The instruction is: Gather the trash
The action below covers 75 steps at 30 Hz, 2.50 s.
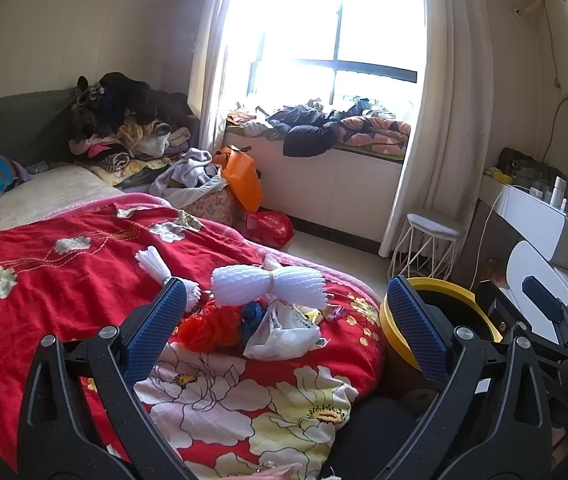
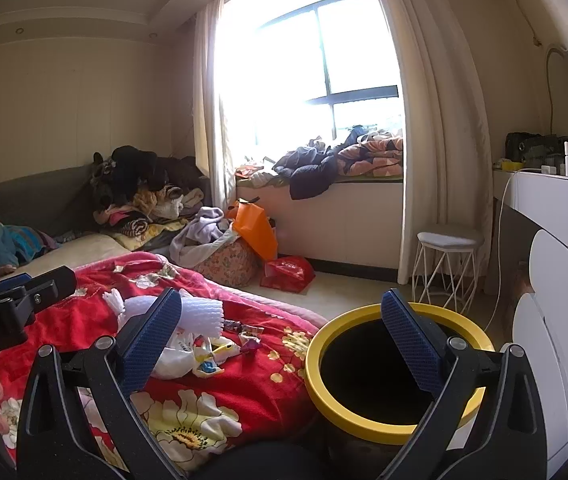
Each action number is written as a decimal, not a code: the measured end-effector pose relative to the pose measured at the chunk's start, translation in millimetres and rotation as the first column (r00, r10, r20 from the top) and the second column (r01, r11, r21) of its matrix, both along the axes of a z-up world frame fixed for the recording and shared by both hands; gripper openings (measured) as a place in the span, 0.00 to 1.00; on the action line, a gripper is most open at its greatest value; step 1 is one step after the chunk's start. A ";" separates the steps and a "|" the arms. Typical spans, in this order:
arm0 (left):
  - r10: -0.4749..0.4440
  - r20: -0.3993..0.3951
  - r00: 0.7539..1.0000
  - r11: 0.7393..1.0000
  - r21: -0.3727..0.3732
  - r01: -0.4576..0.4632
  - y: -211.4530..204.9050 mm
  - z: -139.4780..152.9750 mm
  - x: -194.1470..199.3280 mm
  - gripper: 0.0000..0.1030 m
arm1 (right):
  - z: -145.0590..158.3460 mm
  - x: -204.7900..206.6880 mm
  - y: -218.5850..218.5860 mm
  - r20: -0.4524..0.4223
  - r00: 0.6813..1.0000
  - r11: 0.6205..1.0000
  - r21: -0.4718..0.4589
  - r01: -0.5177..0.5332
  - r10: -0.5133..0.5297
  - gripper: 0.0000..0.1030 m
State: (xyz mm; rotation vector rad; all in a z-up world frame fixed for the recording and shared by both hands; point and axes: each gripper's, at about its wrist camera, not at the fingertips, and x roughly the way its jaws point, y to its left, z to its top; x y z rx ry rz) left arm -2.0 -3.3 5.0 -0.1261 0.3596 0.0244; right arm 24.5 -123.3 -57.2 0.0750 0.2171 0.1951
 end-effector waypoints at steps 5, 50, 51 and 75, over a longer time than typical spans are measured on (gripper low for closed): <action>0.002 -0.001 1.000 1.000 0.002 -0.002 -0.6 0.1 0.0 0.90 | 0.6 0.8 -0.5 -0.002 1.000 1.000 0.001 -0.002 0.002 0.94; 0.151 -0.288 0.946 0.954 -0.209 -0.216 172.8 -67.3 128.8 0.90 | -23.6 183.4 99.4 -0.399 0.862 0.948 0.078 -0.307 0.312 0.94; 0.147 -0.302 0.942 0.952 -0.216 -0.217 176.4 -71.4 134.3 0.90 | -27.6 188.6 102.0 -0.407 0.858 0.947 0.074 -0.312 0.314 0.94; 0.010 -0.469 0.883 0.897 -0.385 -0.215 172.2 -137.6 187.9 0.11 | -41.3 186.8 117.3 -0.437 0.749 0.863 0.157 -0.481 0.497 0.15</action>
